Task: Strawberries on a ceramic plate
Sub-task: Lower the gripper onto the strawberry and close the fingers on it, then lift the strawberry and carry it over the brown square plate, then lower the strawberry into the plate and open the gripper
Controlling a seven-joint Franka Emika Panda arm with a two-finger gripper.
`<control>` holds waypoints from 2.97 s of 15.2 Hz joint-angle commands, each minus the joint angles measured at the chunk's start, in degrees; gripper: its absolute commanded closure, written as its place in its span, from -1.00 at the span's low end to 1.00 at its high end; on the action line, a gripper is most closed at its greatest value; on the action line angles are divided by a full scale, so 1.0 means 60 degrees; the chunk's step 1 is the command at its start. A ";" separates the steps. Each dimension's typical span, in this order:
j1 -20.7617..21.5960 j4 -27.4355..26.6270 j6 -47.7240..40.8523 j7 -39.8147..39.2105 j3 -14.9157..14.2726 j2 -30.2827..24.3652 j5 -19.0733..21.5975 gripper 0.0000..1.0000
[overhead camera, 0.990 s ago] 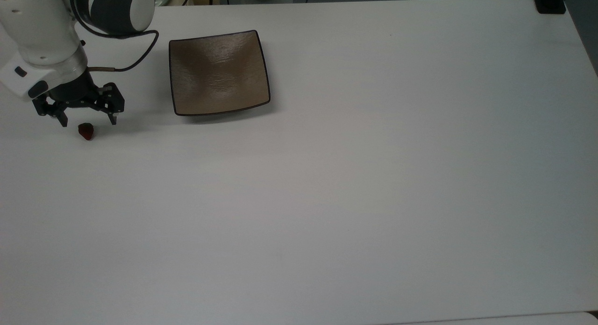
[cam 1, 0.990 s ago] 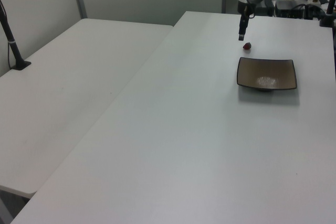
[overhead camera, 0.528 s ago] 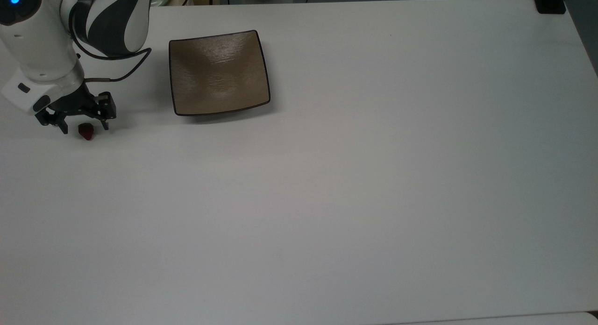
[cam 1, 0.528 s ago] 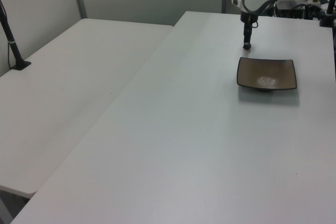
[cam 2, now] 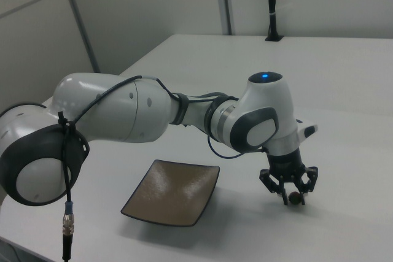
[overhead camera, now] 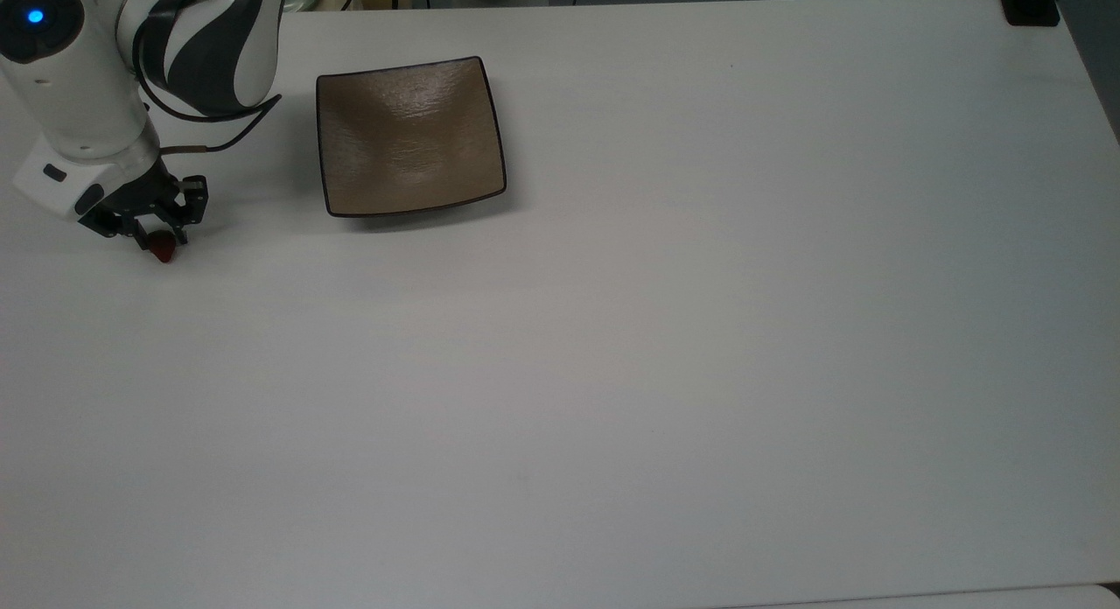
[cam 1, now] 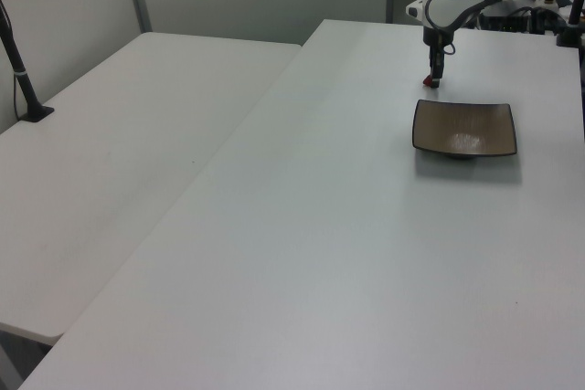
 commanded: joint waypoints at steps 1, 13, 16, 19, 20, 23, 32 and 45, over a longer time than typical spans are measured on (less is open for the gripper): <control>0.0092 -0.0276 0.0291 -0.0338 -0.0093 -0.0124 -0.0168 0.67; 0.0588 -0.0246 -0.2269 -0.0309 -0.0063 -0.1909 -0.0065 0.66; 0.0925 -0.0290 -0.3455 -0.0324 -0.0063 -0.2583 -0.0036 0.65; 0.1336 -0.0305 -0.4496 -0.0265 -0.0063 -0.3125 -0.0007 0.65; 0.1467 -0.0363 -0.4760 -0.0207 -0.0063 -0.3301 -0.0007 0.65; 0.1819 -0.0656 -0.5419 -0.0148 -0.0049 -0.3843 0.0008 0.65; 0.2230 -0.2236 -0.6434 0.1007 0.0902 -0.4563 0.0096 0.62; 0.2450 -0.4963 -0.2304 0.2634 0.1021 -0.4227 0.0111 0.52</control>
